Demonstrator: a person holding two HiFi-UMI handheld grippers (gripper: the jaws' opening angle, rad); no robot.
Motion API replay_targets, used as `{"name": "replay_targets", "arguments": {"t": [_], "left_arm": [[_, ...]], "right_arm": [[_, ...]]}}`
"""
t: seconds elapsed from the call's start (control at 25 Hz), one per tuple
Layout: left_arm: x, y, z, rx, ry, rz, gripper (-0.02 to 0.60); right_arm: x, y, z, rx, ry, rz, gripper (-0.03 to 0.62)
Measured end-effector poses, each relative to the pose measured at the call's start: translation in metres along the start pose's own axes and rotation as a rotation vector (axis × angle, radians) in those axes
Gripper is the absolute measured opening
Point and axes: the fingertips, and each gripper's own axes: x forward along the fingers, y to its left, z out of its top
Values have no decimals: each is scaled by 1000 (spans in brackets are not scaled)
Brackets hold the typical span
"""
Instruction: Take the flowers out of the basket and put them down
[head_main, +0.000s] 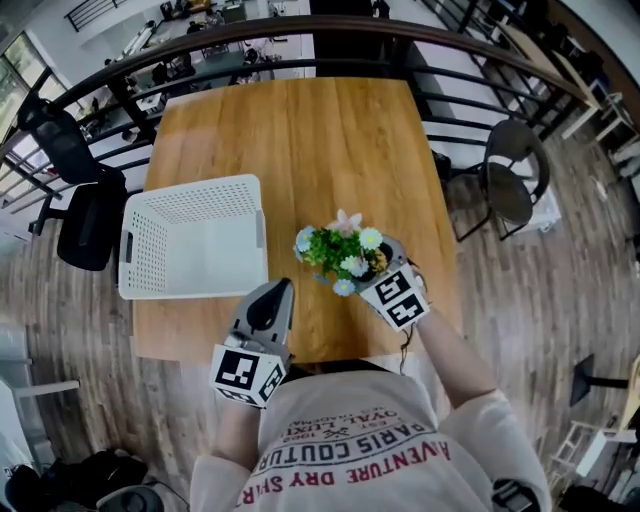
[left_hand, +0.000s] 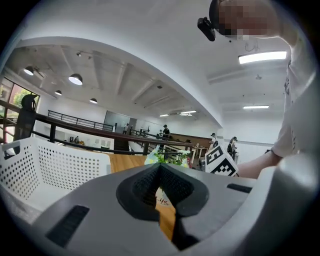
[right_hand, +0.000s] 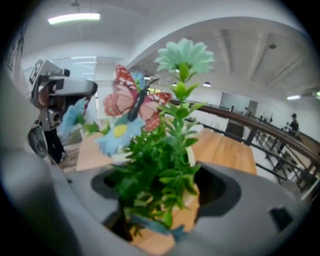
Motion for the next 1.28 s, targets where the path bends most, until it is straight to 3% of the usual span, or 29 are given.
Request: {"name": "replay_targets", "arguments": {"t": [0.24, 0.44, 0.72, 0.8, 1.0, 1.16, 1.28], "left_arm": [[5, -2, -32, -23, 68, 48, 21], [3, -6, -48, -34, 104, 54, 21], [-3, -3, -49, -46, 109, 55, 21], [-5, -1, -47, -45, 108, 57, 21], [-8, 0, -36, -36, 100, 41, 21], [-10, 4, -26, -25, 94, 19, 21], [-14, 4, -17, 4, 88, 7, 21]], "right_arm": [[36, 11, -66, 56, 74, 47, 437], [56, 20, -92, 70, 94, 61, 436], [61, 15, -113, 262, 66, 40, 437], [59, 12, -114, 271, 82, 19, 437], [49, 12, -108, 173, 140, -35, 437], [32, 15, -92, 197, 123, -47, 437], [6, 18, -69, 140, 89, -100, 437]]}}
